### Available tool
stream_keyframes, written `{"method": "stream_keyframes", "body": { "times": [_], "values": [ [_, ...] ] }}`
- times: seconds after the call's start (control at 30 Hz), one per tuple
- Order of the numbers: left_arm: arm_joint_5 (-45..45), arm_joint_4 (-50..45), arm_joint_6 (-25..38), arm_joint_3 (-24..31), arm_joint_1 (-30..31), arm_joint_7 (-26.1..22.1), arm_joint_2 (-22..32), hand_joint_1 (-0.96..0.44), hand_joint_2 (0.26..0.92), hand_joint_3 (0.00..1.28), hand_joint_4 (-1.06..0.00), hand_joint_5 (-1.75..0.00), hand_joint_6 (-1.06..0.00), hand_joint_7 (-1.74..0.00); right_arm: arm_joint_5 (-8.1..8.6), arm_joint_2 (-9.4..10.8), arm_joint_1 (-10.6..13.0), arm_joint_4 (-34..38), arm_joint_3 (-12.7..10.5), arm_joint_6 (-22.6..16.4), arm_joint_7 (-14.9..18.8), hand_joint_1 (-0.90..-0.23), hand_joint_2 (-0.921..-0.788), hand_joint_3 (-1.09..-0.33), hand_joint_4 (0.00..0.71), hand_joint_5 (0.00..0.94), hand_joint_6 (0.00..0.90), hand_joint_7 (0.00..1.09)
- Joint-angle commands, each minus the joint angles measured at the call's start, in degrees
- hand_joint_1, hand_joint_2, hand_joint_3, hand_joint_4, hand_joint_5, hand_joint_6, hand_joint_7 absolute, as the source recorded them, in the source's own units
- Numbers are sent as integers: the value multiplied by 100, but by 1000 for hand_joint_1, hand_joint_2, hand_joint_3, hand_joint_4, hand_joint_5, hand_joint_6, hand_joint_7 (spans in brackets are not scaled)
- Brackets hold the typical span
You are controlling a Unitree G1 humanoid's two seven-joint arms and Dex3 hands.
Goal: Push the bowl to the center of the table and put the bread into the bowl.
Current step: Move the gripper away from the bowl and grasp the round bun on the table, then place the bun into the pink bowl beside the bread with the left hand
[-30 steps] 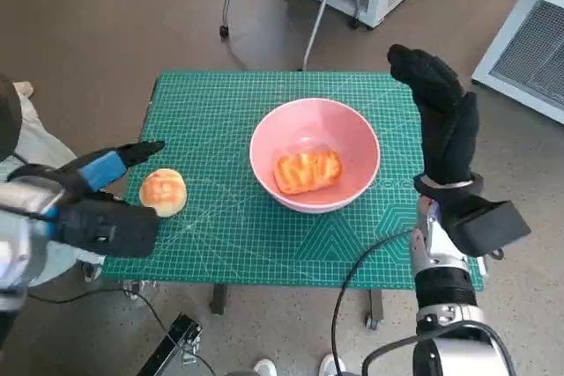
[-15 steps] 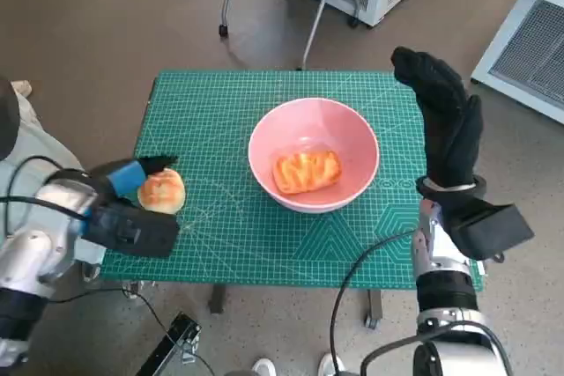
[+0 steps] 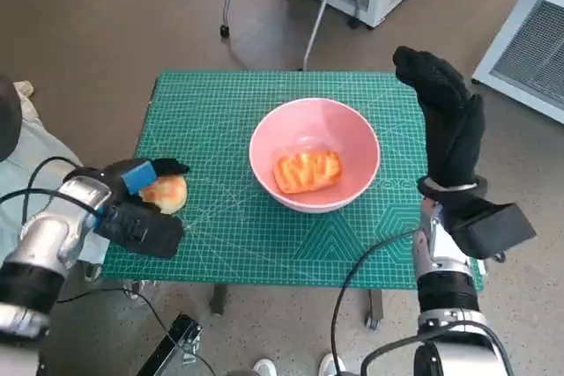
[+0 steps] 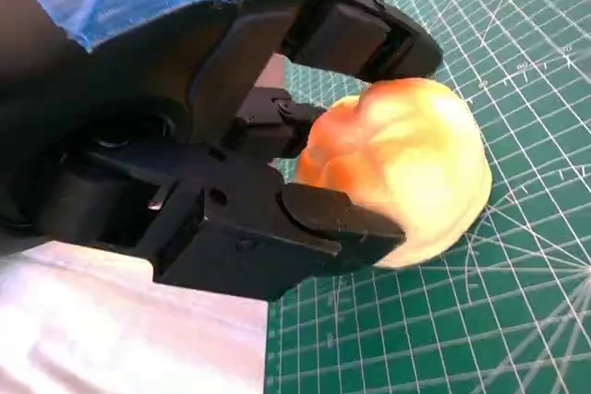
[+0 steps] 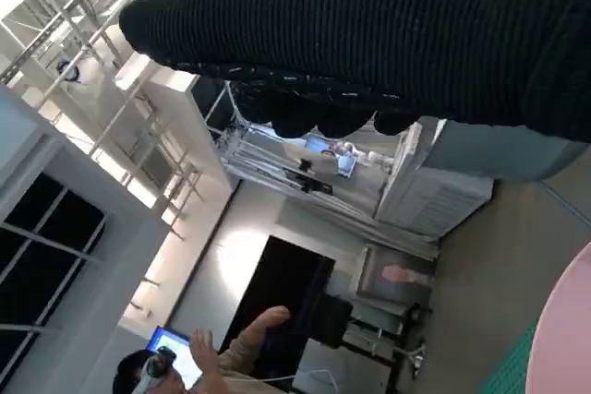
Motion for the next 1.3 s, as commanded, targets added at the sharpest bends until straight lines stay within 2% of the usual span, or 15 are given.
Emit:
{"method": "stream_keyframes", "body": {
  "times": [0.03, 0.17, 0.3, 0.5, 0.83, 1.1, 1.3],
  "values": [
    [-232, 180, -289, 5, -115, 58, -35, 6, 920, 148, -567, -1320, -592, -1121, 19, 10, 158, 14, -17, 85, -40, -459, -918, -636, 427, 7, 127, 869],
    [-423, -40, -291, 175, -142, 81, 55, 2, 920, 112, -585, -1335, -645, -1086, 4, 13, 153, 18, -17, 77, -56, -453, -920, -630, 428, 7, 128, 868],
    [-612, -369, -176, 403, -175, 54, 140, 1, 912, 78, -643, -1276, -690, -1047, -4, 17, 141, 40, -17, 73, -70, -451, -921, -629, 428, 7, 128, 867],
    [-1088, -953, -37, 921, -290, -107, 220, 2, 917, 39, -682, -1223, -711, -1038, 11, 11, 131, 61, -15, 72, -46, -446, -919, -632, 428, 7, 129, 865],
    [-1794, -2220, 392, 1733, -689, -458, 155, 3, 919, 37, -651, -1189, -730, -1083, 69, -15, 146, 6, -23, 96, 23, -446, -910, -650, 428, 6, 131, 862],
    [-1806, -2819, 572, 1751, -1210, -355, -224, 3, 919, 59, -557, -1287, -775, -1028, 69, -41, 150, -19, -36, 79, 21, -452, -914, -641, 426, 5, 129, 863],
    [-1622, -2727, 412, 1479, -1504, -39, -674, 3, 909, 53, -601, -1264, -792, -986, 54, -65, 142, 8, -47, 44, 17, -453, -918, -634, 427, 5, 128, 860]
  ]
}}
